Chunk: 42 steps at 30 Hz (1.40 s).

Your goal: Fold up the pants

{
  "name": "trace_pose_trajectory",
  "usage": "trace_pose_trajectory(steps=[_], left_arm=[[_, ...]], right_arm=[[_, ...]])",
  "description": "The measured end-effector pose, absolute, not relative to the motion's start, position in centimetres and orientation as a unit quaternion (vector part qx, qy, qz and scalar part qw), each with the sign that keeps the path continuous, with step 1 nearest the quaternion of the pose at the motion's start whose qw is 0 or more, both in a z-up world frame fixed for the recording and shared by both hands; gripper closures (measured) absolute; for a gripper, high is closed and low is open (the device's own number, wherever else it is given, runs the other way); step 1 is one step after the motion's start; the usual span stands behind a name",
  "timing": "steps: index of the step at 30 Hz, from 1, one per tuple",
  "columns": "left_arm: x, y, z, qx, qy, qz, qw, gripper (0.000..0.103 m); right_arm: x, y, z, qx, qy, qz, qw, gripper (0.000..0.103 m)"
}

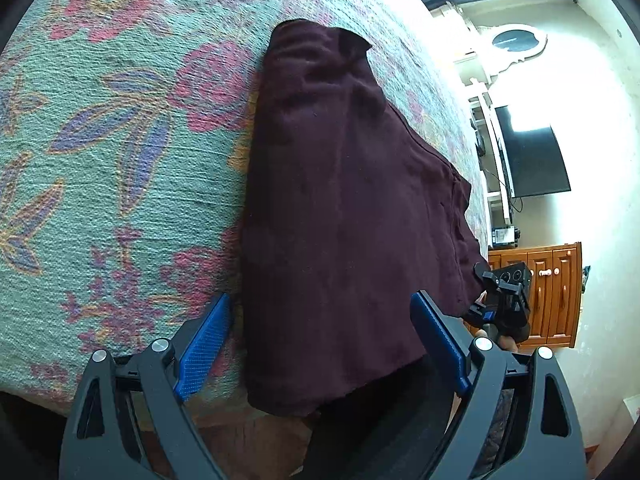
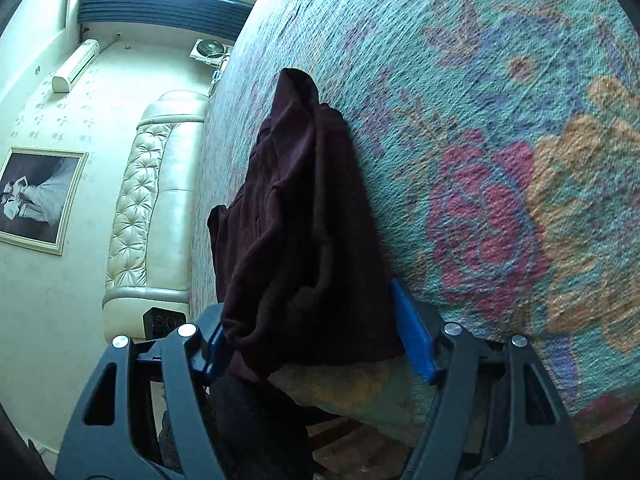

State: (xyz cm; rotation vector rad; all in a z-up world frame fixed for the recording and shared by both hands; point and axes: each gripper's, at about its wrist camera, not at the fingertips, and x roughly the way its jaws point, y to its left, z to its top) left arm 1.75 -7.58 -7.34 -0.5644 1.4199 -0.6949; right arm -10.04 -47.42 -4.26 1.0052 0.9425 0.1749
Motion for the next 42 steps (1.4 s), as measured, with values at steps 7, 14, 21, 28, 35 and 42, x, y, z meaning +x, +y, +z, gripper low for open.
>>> trace_pose_trajectory(steps=[7,14,21,28,35,42], left_arm=[[2.0,-9.2,-7.8,-0.206,0.628,-0.305,0.686,0.078],[1.8,-9.1,-6.3,-0.165,0.613,-0.293,0.715,0.091],[1.3,-9.7,-4.6,-0.125,0.59,-0.284,0.745,0.092],[1.4,-8.4,-4.5,-0.126,0.585,-0.274,0.753,0.092],[1.2,-6.5,-4.0,-0.136,0.583,-0.251,0.761,0.092],[0.3,-3.9,-3.5,-0.153,0.581,-0.229,0.766,0.092]], right_arm=[[-9.5,-46.5,-4.5,0.456,0.434,0.092,0.772,0.054],[-9.3,-44.8,-4.0,0.44,0.427,0.092,0.785,0.066],[-8.9,-43.4,-3.2,0.433,0.421,0.09,0.792,0.068],[-8.1,-42.1,-3.2,0.435,0.423,0.096,0.789,0.068],[-6.3,-39.8,-3.6,0.428,0.435,0.115,0.784,0.068],[-4.3,-37.4,-4.0,0.419,0.448,0.14,0.777,0.068]])
